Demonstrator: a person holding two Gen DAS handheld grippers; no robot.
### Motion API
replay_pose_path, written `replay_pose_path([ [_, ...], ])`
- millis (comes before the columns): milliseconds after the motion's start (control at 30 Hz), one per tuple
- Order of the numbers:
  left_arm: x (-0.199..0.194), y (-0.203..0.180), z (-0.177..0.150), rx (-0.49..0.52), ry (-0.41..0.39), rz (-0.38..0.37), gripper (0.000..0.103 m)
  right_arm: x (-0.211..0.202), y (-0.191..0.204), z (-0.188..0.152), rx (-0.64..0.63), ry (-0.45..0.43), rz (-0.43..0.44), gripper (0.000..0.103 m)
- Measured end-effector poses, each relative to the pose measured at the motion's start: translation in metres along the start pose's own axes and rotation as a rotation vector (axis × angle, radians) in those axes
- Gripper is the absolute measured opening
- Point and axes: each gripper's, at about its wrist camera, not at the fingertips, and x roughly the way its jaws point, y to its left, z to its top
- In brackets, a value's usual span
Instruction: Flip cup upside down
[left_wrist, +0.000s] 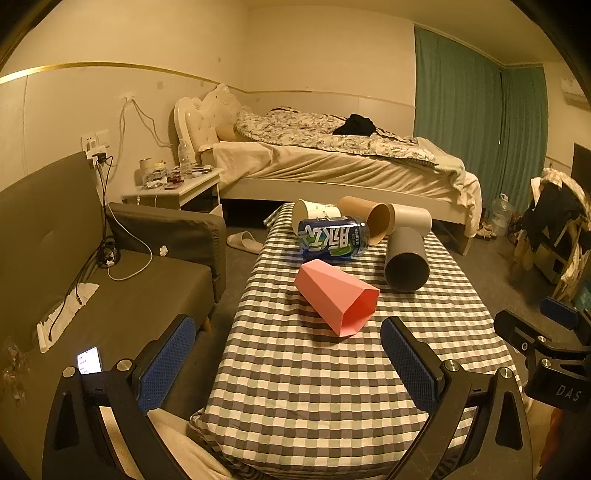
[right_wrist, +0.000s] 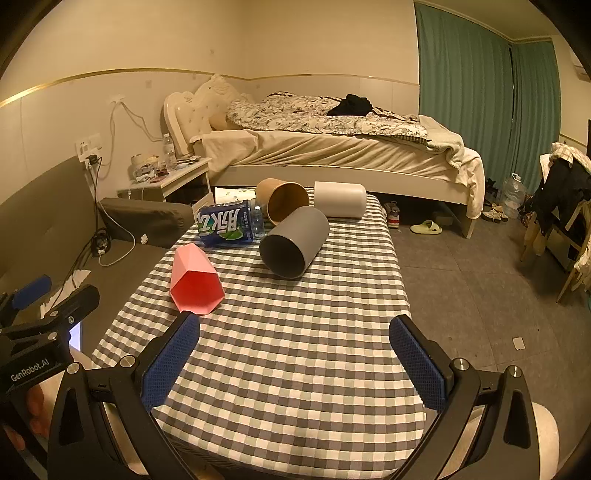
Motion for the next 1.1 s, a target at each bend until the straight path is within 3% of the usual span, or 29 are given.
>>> replay_pose_path([
  [1100, -0.0013, -0.0007, 0.0002, 0.003, -0.003, -0.004, 0.103, 0.0028, 0.0012, -0.0008, -0.006, 0.003, -0.006, 0.103],
])
